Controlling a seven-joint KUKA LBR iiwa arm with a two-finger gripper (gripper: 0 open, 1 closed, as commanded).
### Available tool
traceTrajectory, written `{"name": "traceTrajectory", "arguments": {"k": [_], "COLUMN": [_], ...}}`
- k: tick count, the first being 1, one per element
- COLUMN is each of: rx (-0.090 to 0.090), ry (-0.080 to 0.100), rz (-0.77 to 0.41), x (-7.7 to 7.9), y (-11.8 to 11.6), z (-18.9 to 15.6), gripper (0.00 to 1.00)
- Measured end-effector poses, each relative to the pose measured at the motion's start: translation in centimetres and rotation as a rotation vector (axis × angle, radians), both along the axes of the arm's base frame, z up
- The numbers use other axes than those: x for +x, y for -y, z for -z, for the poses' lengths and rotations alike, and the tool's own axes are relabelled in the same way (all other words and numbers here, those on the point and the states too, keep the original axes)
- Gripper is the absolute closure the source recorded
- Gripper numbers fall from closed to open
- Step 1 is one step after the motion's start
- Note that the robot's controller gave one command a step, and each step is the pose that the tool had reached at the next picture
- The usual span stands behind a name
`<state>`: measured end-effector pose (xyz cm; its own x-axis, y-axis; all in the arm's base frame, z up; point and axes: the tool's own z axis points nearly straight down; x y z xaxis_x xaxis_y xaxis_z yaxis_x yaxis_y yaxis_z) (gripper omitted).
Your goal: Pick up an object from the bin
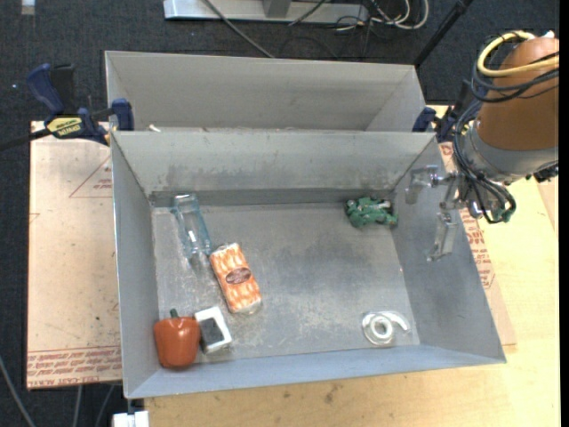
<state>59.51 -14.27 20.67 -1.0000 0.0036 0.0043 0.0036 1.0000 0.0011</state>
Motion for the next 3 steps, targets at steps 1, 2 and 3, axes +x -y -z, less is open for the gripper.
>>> {"name": "traceTrajectory", "arguments": {"k": [1,2,3], "rx": [-0.001,-0.003,0.001], "ry": [0.006,0.012,-0.005], "rz": [-0.003,-0.015,0.139], "x": [0.1,0.7,-2.3], "y": [-0.1,-1.4,-3.4], "z": [-0.5,5.6,7.0], "gripper": [0.00,0.00,0.00]}}
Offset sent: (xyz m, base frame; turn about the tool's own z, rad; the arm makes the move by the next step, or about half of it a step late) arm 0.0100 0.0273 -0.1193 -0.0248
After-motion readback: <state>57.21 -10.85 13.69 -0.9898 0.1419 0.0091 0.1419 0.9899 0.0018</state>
